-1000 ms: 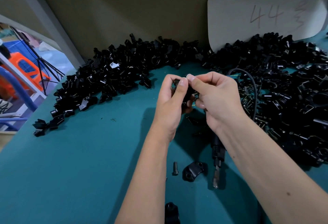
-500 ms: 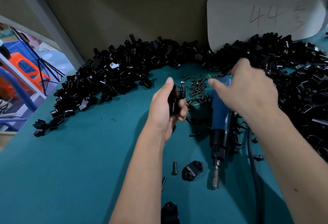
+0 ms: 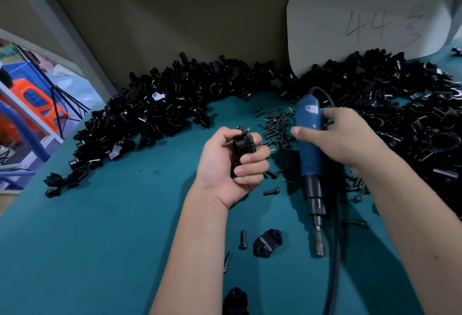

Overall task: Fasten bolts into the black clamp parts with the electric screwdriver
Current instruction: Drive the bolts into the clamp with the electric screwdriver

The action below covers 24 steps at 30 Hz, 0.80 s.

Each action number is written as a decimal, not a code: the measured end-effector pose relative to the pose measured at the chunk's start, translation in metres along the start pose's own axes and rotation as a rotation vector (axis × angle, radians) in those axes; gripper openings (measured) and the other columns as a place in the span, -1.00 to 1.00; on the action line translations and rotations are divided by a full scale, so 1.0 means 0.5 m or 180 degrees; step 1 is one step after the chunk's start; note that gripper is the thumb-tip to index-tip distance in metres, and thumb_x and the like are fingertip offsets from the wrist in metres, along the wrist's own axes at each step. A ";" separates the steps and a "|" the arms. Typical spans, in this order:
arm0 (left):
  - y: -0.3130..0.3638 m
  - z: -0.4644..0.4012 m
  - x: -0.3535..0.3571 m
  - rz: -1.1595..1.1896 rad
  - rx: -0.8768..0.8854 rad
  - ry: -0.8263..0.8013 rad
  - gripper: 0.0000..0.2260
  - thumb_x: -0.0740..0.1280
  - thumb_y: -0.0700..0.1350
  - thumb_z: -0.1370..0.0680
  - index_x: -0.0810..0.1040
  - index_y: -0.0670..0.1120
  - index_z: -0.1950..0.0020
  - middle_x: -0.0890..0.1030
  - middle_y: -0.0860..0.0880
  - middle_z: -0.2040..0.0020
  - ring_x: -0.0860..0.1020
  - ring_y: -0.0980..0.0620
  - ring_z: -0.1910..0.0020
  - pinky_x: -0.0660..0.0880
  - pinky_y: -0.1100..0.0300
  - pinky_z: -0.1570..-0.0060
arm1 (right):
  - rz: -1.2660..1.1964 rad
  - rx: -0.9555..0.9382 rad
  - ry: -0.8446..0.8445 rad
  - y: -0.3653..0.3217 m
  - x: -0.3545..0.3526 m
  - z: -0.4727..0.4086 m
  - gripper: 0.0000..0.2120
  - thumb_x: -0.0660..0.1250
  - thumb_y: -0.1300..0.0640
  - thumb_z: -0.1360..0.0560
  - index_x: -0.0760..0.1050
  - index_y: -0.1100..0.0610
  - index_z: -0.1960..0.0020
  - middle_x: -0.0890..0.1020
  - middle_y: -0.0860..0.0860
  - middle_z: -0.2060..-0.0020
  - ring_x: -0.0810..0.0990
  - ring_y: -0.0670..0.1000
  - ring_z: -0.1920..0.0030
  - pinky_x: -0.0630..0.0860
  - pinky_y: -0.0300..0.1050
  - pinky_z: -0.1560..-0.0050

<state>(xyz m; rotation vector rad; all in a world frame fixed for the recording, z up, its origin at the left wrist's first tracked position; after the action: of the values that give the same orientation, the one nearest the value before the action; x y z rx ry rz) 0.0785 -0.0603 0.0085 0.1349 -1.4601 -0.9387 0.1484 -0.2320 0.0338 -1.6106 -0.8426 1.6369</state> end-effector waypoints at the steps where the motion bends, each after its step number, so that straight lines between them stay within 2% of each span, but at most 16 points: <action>1: -0.001 0.001 0.002 0.0023 -0.0029 -0.0044 -0.81 0.13 0.00 -0.55 0.41 -0.10 0.13 0.27 0.04 0.41 0.13 0.15 0.54 0.07 0.32 0.62 | -0.0352 -0.0017 0.0012 -0.002 -0.004 -0.001 -0.61 0.60 -0.17 -0.40 0.61 0.04 -0.07 0.71 0.03 0.08 0.70 0.06 0.10 0.65 -0.01 0.09; 4: -0.002 0.004 0.005 0.0148 -0.0091 -0.0158 -0.82 0.16 -0.01 -0.52 0.41 -0.11 0.12 0.29 0.05 0.43 0.13 0.16 0.55 0.08 0.33 0.63 | -0.1314 0.0087 0.0178 -0.007 -0.022 0.001 -0.61 0.58 -0.20 -0.40 0.64 0.07 -0.02 0.71 0.01 0.07 0.68 -0.10 0.16 0.55 -0.27 0.16; 6: -0.003 0.005 0.003 0.0221 -0.0127 -0.0165 -0.83 0.17 -0.01 -0.51 0.40 -0.11 0.12 0.30 0.05 0.43 0.13 0.16 0.56 0.08 0.33 0.64 | -0.1942 0.0299 0.0218 -0.005 -0.024 0.004 -0.55 0.57 -0.23 -0.39 0.65 0.13 -0.01 0.68 0.04 0.11 0.60 0.00 0.17 0.56 -0.15 0.09; 8: -0.004 0.004 -0.001 0.0267 -0.0156 -0.0131 -0.83 0.17 -0.01 -0.52 0.39 -0.10 0.13 0.30 0.06 0.43 0.13 0.17 0.56 0.07 0.34 0.64 | -0.2569 0.0494 0.0283 -0.006 -0.021 0.009 -0.53 0.55 -0.23 -0.42 0.61 0.17 -0.03 0.68 0.07 0.16 0.61 0.08 0.16 0.66 0.04 0.04; 11: -0.007 0.004 -0.006 0.0315 -0.0236 -0.0024 -0.84 0.17 -0.01 -0.52 0.37 -0.09 0.14 0.29 0.06 0.44 0.14 0.18 0.57 0.09 0.35 0.67 | -0.3794 0.0926 0.0327 -0.002 -0.007 0.023 -0.47 0.55 -0.23 -0.42 0.55 0.16 -0.13 0.73 0.04 0.17 0.73 0.04 0.25 0.70 -0.03 0.17; 14: -0.012 0.005 -0.019 0.0138 -0.0364 0.0199 -0.82 0.20 0.01 -0.54 0.38 -0.08 0.16 0.29 0.05 0.43 0.21 0.19 0.60 0.12 0.37 0.70 | -0.4955 0.0874 -0.0060 -0.035 0.010 0.025 -0.44 0.52 -0.22 -0.46 0.50 0.20 -0.19 0.64 0.08 0.18 0.64 0.01 0.32 0.63 -0.08 0.26; 16: -0.015 0.008 -0.032 -0.0168 -0.0495 0.0398 -0.78 0.22 0.05 -0.57 0.36 -0.06 0.16 0.28 0.05 0.43 0.24 0.19 0.62 0.09 0.39 0.70 | -0.5048 0.0588 -0.0136 -0.054 0.001 0.022 -0.51 0.43 -0.22 -0.54 0.48 0.21 -0.11 0.60 0.06 0.23 0.57 -0.03 0.33 0.59 -0.14 0.30; 18: -0.016 0.017 -0.048 -0.0635 -0.0654 0.0621 -0.73 0.24 0.09 -0.60 0.33 -0.05 0.17 0.28 0.05 0.43 0.23 0.20 0.62 0.10 0.39 0.71 | -0.4809 0.0318 0.0006 -0.065 -0.012 0.022 -0.56 0.39 -0.19 -0.58 0.43 0.17 -0.14 0.58 0.02 0.24 0.53 -0.07 0.35 0.55 -0.18 0.32; 21: -0.013 0.034 -0.074 -0.1523 -0.0889 0.0891 -0.69 0.22 0.07 -0.65 0.33 -0.08 0.19 0.34 0.02 0.43 0.28 0.18 0.62 0.14 0.38 0.72 | -0.4618 0.0002 0.0377 -0.072 -0.038 0.027 -0.59 0.50 -0.02 -0.54 0.37 0.12 -0.19 0.53 -0.02 0.26 0.49 -0.09 0.38 0.49 -0.19 0.35; 24: -0.010 0.048 -0.085 -0.2172 -0.1076 0.1031 -0.70 0.19 0.05 -0.67 0.34 -0.10 0.17 0.37 0.00 0.44 0.28 0.16 0.62 0.13 0.37 0.72 | -0.4574 -0.0163 0.0783 -0.071 -0.065 0.035 -0.66 0.50 0.14 -0.54 0.37 0.15 -0.15 0.49 -0.02 0.30 0.46 -0.08 0.40 0.46 -0.16 0.38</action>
<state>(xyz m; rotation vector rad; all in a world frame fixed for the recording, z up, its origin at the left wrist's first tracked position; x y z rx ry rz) 0.0622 -0.0269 -0.0237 0.5317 -0.9375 -1.6169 0.1318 -0.2390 0.0819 -0.7328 -1.3965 0.3762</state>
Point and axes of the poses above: each hand's wrist, its own z-axis away from the middle knuckle, its own x-axis out of the palm, y = z × x, the point moved 9 cm from there along -z, towards the middle knuckle
